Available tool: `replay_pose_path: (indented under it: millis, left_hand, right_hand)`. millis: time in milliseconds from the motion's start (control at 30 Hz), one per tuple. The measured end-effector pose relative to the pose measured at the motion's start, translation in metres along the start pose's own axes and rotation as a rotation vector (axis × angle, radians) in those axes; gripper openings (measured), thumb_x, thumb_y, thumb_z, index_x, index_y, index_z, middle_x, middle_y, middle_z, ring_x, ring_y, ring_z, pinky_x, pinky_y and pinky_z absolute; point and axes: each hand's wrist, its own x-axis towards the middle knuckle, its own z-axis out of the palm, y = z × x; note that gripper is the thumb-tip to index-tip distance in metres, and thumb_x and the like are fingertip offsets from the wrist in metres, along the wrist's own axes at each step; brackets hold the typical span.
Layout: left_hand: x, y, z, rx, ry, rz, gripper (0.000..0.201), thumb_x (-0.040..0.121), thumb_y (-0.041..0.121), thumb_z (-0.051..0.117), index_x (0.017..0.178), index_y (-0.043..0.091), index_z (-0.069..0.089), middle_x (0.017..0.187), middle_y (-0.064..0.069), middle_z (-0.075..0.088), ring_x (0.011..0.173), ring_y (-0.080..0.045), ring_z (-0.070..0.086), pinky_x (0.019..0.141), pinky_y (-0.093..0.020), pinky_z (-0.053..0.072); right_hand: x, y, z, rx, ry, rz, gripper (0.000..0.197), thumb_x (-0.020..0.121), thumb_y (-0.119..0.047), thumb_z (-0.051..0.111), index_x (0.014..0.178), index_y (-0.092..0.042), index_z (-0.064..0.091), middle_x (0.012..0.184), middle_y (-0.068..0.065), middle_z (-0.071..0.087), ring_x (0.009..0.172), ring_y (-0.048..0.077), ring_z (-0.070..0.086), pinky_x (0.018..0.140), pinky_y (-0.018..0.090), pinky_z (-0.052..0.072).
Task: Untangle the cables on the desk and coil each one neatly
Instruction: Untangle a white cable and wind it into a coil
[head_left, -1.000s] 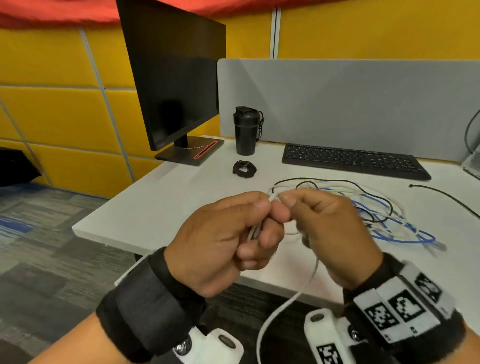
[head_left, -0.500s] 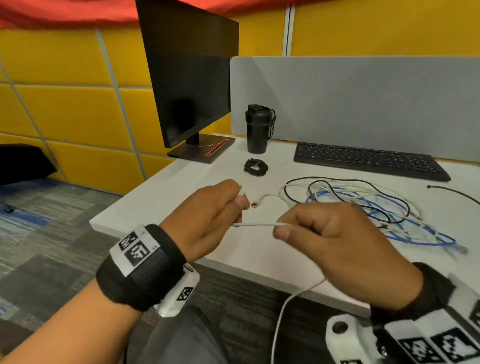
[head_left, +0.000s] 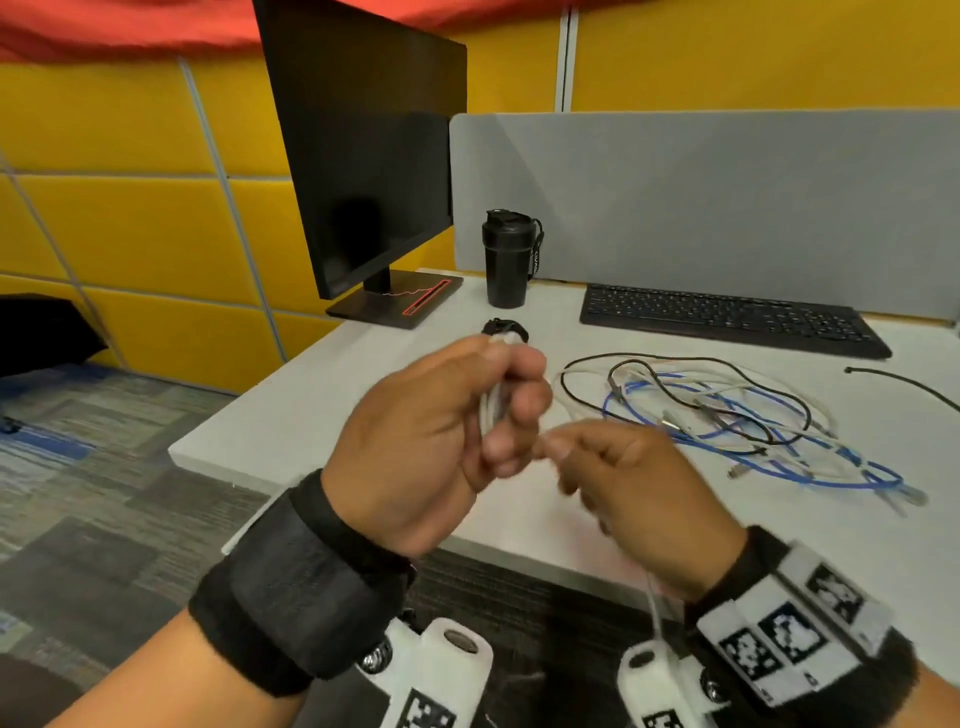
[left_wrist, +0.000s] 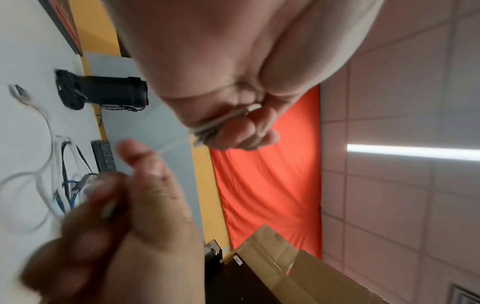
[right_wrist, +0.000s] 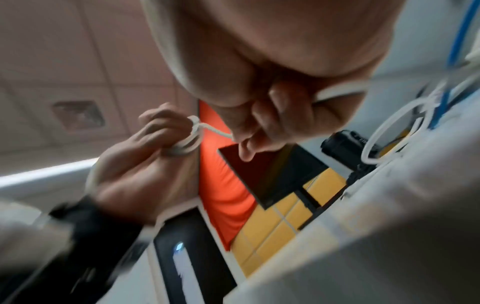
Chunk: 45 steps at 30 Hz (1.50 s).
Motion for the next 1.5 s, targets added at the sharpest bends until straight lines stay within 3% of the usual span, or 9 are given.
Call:
replay_pose_path:
  millis: [167, 367, 467, 600, 867, 1033, 1133, 1267, 1500]
  left_hand:
    - [0.004, -0.002, -0.014, 0.684, 0.242, 0.194, 0.029, 0.100, 0.031, 0.038, 0.100, 0.012, 0.060, 0.082, 0.002, 0.069, 0.059, -0.014, 0.055, 0.056, -0.023, 0.046]
    - [0.005, -0.001, -0.043, 1.325, 0.088, 0.267, 0.031, 0.103, 0.036, 0.030, 0.102, 0.018, 0.056, 0.084, 0.011, 0.064, 0.068, -0.013, 0.060, 0.062, -0.029, 0.050]
    - [0.005, -0.002, -0.060, 1.397, 0.067, 0.224, 0.027, 0.106, 0.033, 0.033, 0.094, 0.024, 0.055, 0.077, 0.011, 0.060, 0.068, -0.009, 0.057, 0.061, -0.030, 0.045]
    - [0.004, -0.006, -0.066, 1.311, 0.051, 0.142, 0.031, 0.102, 0.035, 0.035, 0.087, 0.022, 0.058, 0.074, 0.006, 0.059, 0.070, -0.009, 0.057, 0.064, -0.030, 0.043]
    - [-0.008, -0.006, -0.017, 0.530, -0.312, -0.172, 0.031, 0.089, 0.035, 0.045, 0.084, 0.009, 0.061, 0.061, 0.000, 0.052, 0.049, -0.013, 0.038, 0.050, -0.028, 0.035]
    - [-0.005, 0.002, 0.004, 0.020, -0.160, 0.012, 0.026, 0.099, 0.023, 0.044, 0.090, 0.009, 0.063, 0.072, -0.008, 0.059, 0.048, -0.013, 0.045, 0.048, -0.025, 0.039]
    - [0.000, 0.002, -0.007, 0.469, 0.067, 0.169, 0.030, 0.098, 0.030, 0.039, 0.097, 0.010, 0.061, 0.084, -0.003, 0.068, 0.058, -0.016, 0.056, 0.053, -0.035, 0.043]
    - [0.000, -0.002, -0.026, 1.304, 0.022, 0.260, 0.036, 0.103, 0.039, 0.031, 0.100, 0.015, 0.058, 0.081, 0.014, 0.063, 0.071, -0.012, 0.062, 0.067, -0.031, 0.049]
    - [-0.001, -0.001, -0.053, 1.405, -0.038, 0.191, 0.034, 0.105, 0.038, 0.034, 0.090, 0.017, 0.057, 0.072, 0.013, 0.058, 0.068, -0.002, 0.059, 0.060, -0.021, 0.039]
  right_hand:
    - [-0.019, -0.011, 0.022, -0.220, -0.347, -0.082, 0.019, 0.097, -0.027, 0.055, 0.102, -0.030, 0.073, 0.066, -0.023, 0.063, 0.066, -0.005, 0.059, 0.066, 0.007, 0.041]
    - [-0.024, -0.049, -0.006, -0.256, -0.208, -0.201, 0.017, 0.088, -0.034, 0.064, 0.081, -0.023, 0.075, 0.067, 0.001, 0.067, 0.056, 0.005, 0.054, 0.055, 0.017, 0.042]
    - [-0.026, -0.062, -0.020, -0.172, -0.135, -0.201, 0.013, 0.082, -0.035, 0.067, 0.077, -0.029, 0.077, 0.071, -0.002, 0.072, 0.065, 0.011, 0.064, 0.062, 0.024, 0.048]
    - [-0.022, -0.067, -0.037, -0.087, -0.063, -0.236, 0.012, 0.080, -0.027, 0.069, 0.071, -0.028, 0.077, 0.052, -0.012, 0.062, 0.046, -0.001, 0.053, 0.046, 0.005, 0.036]
    - [0.007, -0.032, -0.044, 0.133, 0.278, -0.139, 0.011, 0.087, -0.017, 0.068, 0.078, -0.016, 0.074, 0.049, -0.017, 0.057, 0.044, -0.003, 0.049, 0.048, 0.010, 0.037]
    - [-0.003, -0.014, -0.001, 0.104, 0.021, -0.047, 0.020, 0.093, -0.015, 0.061, 0.077, -0.022, 0.071, 0.058, -0.006, 0.058, 0.046, 0.001, 0.042, 0.046, 0.011, 0.033]
    - [-0.016, -0.015, 0.020, -0.112, -0.217, -0.073, 0.019, 0.097, -0.023, 0.055, 0.089, -0.024, 0.073, 0.067, 0.000, 0.064, 0.054, 0.001, 0.052, 0.054, 0.011, 0.038]
    - [-0.021, -0.032, 0.008, -0.270, -0.273, -0.163, 0.025, 0.093, -0.033, 0.062, 0.078, -0.014, 0.069, 0.056, -0.007, 0.050, 0.053, 0.002, 0.046, 0.054, 0.015, 0.036]
    - [-0.018, -0.054, -0.027, -0.210, -0.077, -0.156, 0.009, 0.081, -0.033, 0.070, 0.076, -0.029, 0.077, 0.076, -0.002, 0.073, 0.075, 0.015, 0.067, 0.074, 0.034, 0.054]
